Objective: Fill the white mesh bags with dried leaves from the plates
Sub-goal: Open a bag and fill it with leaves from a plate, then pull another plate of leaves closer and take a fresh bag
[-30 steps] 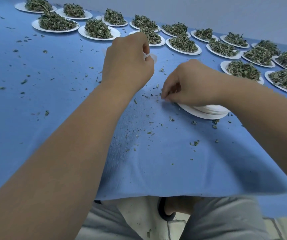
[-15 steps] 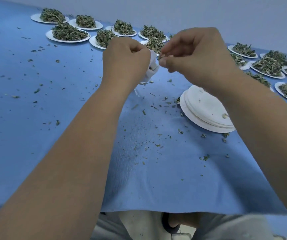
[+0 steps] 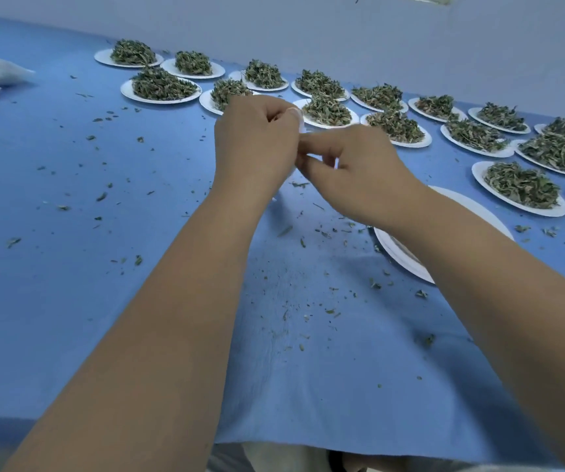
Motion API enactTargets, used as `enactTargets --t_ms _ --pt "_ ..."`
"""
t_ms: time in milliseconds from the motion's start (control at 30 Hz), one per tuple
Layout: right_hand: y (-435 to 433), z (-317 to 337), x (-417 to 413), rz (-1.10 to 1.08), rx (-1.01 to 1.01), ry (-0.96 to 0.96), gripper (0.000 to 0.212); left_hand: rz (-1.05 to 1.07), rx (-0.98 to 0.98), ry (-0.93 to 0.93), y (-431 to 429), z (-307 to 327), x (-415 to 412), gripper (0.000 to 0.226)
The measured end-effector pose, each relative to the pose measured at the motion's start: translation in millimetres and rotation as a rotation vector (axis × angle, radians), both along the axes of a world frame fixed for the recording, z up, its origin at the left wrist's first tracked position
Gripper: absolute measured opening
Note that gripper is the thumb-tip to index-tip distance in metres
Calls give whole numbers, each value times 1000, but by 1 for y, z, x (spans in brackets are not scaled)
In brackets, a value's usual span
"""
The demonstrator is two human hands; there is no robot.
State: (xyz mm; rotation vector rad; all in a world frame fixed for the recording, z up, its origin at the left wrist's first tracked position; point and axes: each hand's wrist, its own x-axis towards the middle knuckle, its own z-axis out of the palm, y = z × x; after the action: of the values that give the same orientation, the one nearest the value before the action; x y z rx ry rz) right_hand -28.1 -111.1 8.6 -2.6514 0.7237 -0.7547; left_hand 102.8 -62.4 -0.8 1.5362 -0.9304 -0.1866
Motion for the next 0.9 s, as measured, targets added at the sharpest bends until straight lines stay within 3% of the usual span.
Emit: enactTargets --t_ms 100,200,300,333,400,500,567,633,767,900 --pt "9 -2 2 103 -76 -1 39 83 15 72 3 3 8 19" --pt "11 -2 18 174 24 36 37 93 -41 168 10 7 17 21" --pt "6 0 46 146 -140 209 46 121 -1 62 17 11 33 29" --pt "6 3 57 158 -152 165 44 161 -17 56 20 14 44 33" --pt "9 8 82 231 14 -49 34 226 -41 91 27 22 70 33" --pt "12 15 125 270 125 -361 29 297 -20 112 40 31 117 21" --pt "14 17 161 256 137 -321 48 325 -45 209 49 33 151 22" --pt "15 16 203 253 188 -145 63 334 -14 260 57 32 181 22" --pt "14 8 294 336 187 -138 34 279 -102 311 73 23 243 18" --pt "-7 10 382 294 193 -214 34 332 -181 265 74 12 307 24"
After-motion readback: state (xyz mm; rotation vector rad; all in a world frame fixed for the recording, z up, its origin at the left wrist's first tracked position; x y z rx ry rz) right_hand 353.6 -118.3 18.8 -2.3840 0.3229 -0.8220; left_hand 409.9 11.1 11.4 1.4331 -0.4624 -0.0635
